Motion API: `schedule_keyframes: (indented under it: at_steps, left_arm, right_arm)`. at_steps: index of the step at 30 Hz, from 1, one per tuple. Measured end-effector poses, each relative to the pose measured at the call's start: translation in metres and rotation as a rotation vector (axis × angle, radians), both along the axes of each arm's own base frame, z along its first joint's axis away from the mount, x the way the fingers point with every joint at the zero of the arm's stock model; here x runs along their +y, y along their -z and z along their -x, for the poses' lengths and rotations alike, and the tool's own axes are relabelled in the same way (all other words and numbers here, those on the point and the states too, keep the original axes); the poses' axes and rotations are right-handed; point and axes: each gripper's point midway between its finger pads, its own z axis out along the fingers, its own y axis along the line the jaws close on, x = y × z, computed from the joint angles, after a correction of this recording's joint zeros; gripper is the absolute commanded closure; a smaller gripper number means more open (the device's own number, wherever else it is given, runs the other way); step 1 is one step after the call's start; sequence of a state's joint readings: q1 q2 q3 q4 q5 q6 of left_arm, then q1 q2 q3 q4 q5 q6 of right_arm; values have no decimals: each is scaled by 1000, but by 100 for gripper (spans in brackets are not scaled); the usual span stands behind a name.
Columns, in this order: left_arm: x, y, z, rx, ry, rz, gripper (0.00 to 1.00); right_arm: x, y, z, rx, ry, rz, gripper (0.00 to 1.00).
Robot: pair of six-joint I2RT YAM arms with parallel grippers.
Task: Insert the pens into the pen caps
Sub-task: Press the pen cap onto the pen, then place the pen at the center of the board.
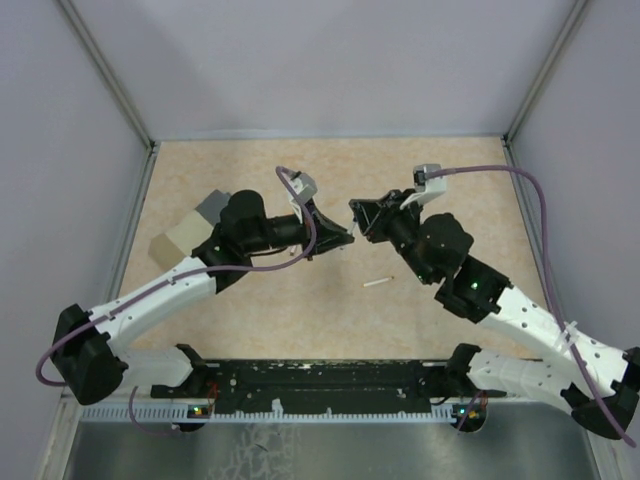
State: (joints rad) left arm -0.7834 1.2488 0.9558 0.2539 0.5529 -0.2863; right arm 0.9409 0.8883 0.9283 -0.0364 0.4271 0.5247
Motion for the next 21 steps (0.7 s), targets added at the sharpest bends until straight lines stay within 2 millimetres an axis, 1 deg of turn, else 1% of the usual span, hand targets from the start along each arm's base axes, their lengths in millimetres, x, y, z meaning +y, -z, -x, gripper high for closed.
schedule_keyframes:
  at_steps: [2,3,7,10,11,14,16,17,18,19,21]
  left_arm:
    - [-1,-15,-5,-40,-18,37,100]
    - [0,-22,-10,-60,-37,55,100]
    - [7,-56,-28,-139,-113,122,100]
    - [9,-62,-32,-157,-136,129,100]
    - [10,-61,-33,-157,-142,124,100]
    - [11,-48,-40,-136,-175,77,100]
    - [10,-35,-50,-105,-205,20,100]
    - [8,-25,-57,-87,-223,-19,100]
    - [5,-10,-65,-60,-241,-67,100]
    - [4,5,-71,-36,-255,-108,100]
    - [3,46,-80,26,-281,-211,100]
  right_arm:
    - [-2,-17,1,-29,-16,6,68]
    - [-4,-23,2,-43,-24,21,66]
    - [-10,-45,6,-103,-32,67,61]
    - [-19,-58,10,-149,-26,74,59]
    - [-26,-63,14,-171,-17,75,58]
    - [-37,-65,17,-194,6,64,57]
    - [-46,-48,17,-171,41,83,56]
    - [-49,-39,15,-151,55,99,55]
    - [-51,-26,12,-121,74,123,55]
    - [-51,-7,8,-74,94,162,54]
    - [-48,33,2,22,114,247,53]
